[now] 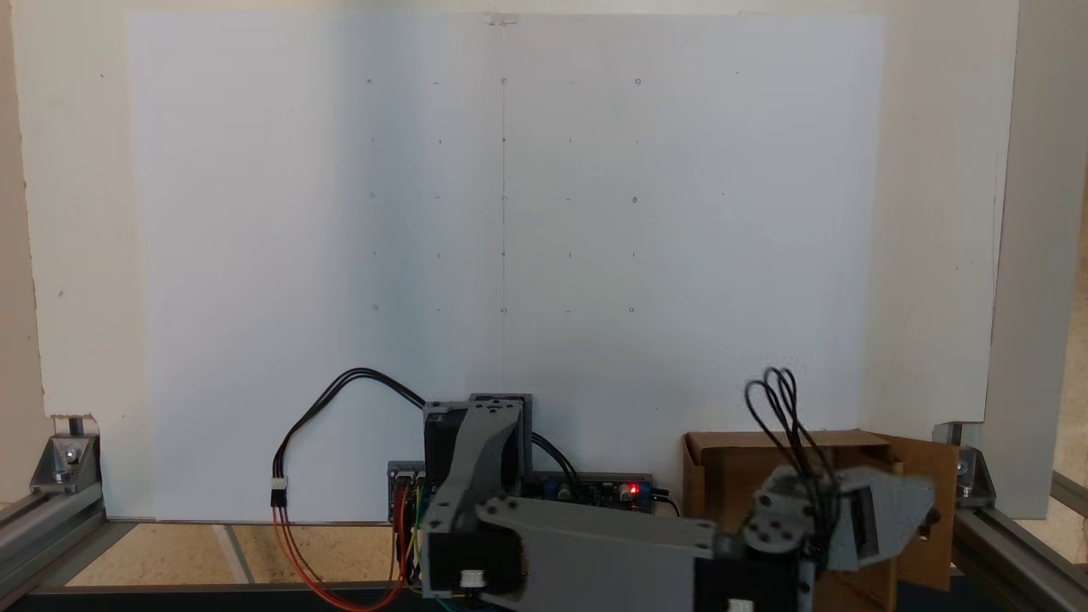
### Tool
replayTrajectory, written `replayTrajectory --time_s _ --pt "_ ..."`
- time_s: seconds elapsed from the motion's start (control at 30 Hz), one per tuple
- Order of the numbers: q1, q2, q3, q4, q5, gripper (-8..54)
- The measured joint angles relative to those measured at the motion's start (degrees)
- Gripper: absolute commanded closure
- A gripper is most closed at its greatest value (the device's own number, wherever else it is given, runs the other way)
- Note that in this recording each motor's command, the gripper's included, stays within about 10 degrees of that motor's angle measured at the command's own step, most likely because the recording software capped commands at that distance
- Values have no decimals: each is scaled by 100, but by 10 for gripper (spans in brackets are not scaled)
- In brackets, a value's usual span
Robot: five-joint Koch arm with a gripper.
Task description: Grasp a green dice and put it in the bin.
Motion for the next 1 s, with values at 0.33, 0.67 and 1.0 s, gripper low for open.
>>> replayTrajectory --time_s 0.33,0.67,1.0 --pt "-4157 1239 290 0 1125 13" --pt "-8104 2426 2514 -615 1248 1" --pt "-8613 3375 4562 -3129 1248 -2"
